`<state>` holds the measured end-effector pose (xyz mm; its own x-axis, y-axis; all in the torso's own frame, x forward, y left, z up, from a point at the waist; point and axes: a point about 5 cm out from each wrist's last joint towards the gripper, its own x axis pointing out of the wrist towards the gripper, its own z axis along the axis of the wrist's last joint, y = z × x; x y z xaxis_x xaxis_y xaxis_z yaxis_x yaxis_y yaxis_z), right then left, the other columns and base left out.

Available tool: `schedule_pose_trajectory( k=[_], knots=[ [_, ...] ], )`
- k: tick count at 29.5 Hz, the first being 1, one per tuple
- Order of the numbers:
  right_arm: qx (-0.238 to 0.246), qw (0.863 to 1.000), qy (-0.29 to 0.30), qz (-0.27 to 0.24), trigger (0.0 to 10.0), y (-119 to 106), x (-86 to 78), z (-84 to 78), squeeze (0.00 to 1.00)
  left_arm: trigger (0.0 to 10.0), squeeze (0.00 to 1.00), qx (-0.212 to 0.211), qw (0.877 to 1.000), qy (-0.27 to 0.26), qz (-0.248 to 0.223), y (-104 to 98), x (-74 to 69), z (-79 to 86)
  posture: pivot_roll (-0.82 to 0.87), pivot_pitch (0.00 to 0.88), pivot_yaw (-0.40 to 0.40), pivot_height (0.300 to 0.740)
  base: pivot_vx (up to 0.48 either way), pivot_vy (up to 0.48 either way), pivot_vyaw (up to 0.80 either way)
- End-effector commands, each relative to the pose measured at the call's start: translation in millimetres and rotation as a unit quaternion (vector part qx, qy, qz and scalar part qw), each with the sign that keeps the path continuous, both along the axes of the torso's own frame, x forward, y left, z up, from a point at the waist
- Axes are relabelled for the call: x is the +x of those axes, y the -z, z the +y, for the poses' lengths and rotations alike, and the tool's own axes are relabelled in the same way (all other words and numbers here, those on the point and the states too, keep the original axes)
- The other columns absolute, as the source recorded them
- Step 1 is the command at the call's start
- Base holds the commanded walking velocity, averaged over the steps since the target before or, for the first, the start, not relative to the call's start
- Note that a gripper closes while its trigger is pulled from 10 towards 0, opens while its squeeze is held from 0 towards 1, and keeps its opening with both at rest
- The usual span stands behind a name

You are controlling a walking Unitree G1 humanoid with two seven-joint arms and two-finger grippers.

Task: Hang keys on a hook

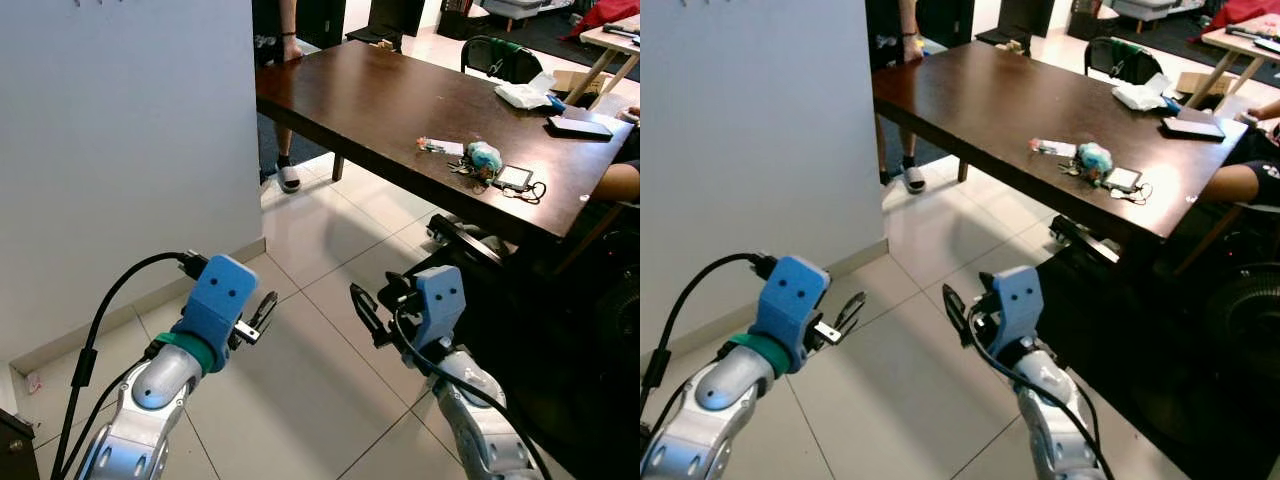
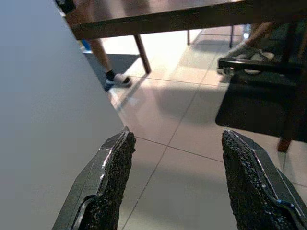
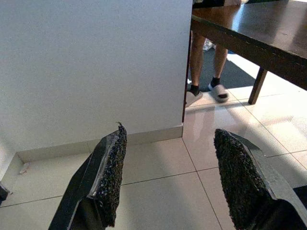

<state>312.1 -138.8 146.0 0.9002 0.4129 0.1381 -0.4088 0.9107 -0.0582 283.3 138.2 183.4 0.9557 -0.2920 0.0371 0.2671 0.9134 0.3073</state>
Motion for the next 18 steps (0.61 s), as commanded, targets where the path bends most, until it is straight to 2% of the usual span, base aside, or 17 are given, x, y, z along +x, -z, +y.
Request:
schedule_pose_trajectory(
  k=[1, 8, 18],
  knots=[
    [-0.002, 1.000, 0.002, 0.015, 10.0, 8.6, -2.2, 0.9, 0.00, 10.0, 0.00, -0.009, 1.000, -0.015, -0.001, -1.8, 0.8, 4.6, 0.04, 0.098, 0.064, 0.740, 0.000, 0.000, 0.00],
    [0.007, 1.000, 0.005, 0.020, 10.0, 9.2, -1.9, 1.2, 0.00, 10.0, 0.00, -0.013, 1.000, -0.023, -0.003, -2.5, 1.3, 6.9, 0.04, 0.100, 0.065, 0.740, 0.000, 0.000, 0.00],
    [0.019, 0.999, 0.007, 0.033, 10.0, 11.0, -0.9, 0.7, 0.00, 10.0, 0.00, -0.007, 1.000, -0.023, 0.001, -0.6, 1.5, 6.5, 0.05, 0.101, 0.067, 0.740, 0.000, 0.000, -0.73]
  ],
)
